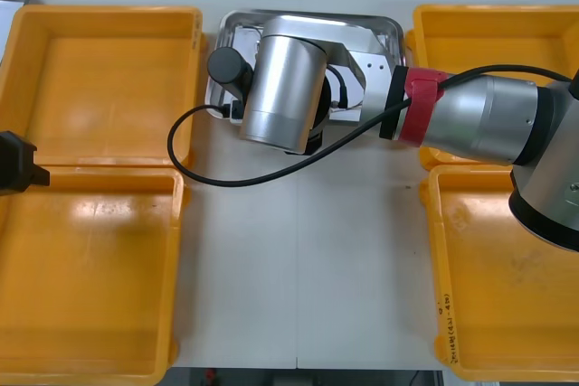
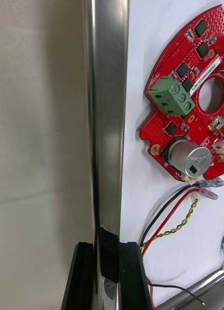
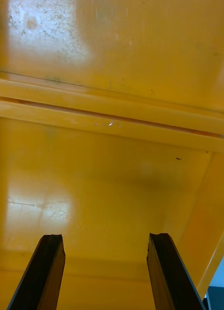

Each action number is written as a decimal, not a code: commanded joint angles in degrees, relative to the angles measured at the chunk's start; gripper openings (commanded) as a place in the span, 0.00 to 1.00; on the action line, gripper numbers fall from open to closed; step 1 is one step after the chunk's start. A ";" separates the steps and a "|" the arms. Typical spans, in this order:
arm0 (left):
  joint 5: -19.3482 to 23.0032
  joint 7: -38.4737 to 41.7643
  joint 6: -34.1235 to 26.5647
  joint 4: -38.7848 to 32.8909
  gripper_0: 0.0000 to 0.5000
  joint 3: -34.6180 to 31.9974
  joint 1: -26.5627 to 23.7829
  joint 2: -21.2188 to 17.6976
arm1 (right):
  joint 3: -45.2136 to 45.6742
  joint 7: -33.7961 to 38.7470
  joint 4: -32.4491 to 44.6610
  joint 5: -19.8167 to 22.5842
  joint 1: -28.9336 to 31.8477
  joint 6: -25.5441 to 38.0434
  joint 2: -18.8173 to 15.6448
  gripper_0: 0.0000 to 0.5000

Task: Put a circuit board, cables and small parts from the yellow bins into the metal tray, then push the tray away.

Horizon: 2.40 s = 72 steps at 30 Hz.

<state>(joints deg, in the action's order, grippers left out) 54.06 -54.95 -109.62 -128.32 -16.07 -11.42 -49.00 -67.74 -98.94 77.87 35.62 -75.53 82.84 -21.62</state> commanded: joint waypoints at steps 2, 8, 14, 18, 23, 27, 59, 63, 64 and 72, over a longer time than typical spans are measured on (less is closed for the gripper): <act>0.43 -4.38 -0.38 -1.68 1.00 -1.68 0.96 -2.50 | 1.56 -2.84 -1.58 0.50 -3.65 -3.30 1.06 0.00; 0.43 -4.38 -0.38 -1.68 1.00 -1.68 0.96 -2.50 | 1.29 -4.07 -3.95 2.08 -4.62 -6.46 1.15 0.00; 0.43 -4.38 -0.38 -1.68 1.00 -1.68 0.96 -2.50 | 1.20 -5.56 -5.80 2.35 -5.24 -8.75 1.15 0.00; 0.43 -4.38 -0.38 -1.68 1.00 -1.68 0.96 -2.50 | 0.41 -6.53 -7.12 2.52 -6.12 -10.24 1.41 0.00; 0.43 -4.38 -0.38 -1.68 1.00 -1.68 0.96 -2.50 | -0.91 -7.32 -8.88 2.52 -6.73 -12.70 1.41 0.00; 0.43 -4.38 -0.38 -1.68 1.00 -1.68 0.96 -2.50 | -1.26 -7.94 -9.93 2.52 -6.73 -13.85 1.41 0.00; 0.43 -4.38 -0.38 -1.68 1.00 -1.68 0.96 -2.50 | -1.70 -10.48 -14.85 2.17 -6.82 -18.77 1.67 1.00; 0.43 -4.38 -0.38 -1.68 1.00 -1.68 0.96 -2.50 | -1.52 -10.22 -14.15 2.35 -6.82 -17.45 1.67 1.00; 0.43 -4.38 -0.38 -1.68 1.00 -1.68 0.96 -2.50 | -1.08 -9.96 -13.53 2.43 -6.82 -16.40 1.67 1.00; 0.43 -4.38 -0.38 -1.68 1.00 -1.68 0.96 -2.50 | 4.63 -8.37 -8.61 2.79 -5.94 -6.03 1.67 1.00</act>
<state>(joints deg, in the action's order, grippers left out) 54.08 -54.95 -109.62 -128.32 -16.07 -11.42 -49.00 -67.85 -108.10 66.32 37.91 -79.11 74.21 -20.95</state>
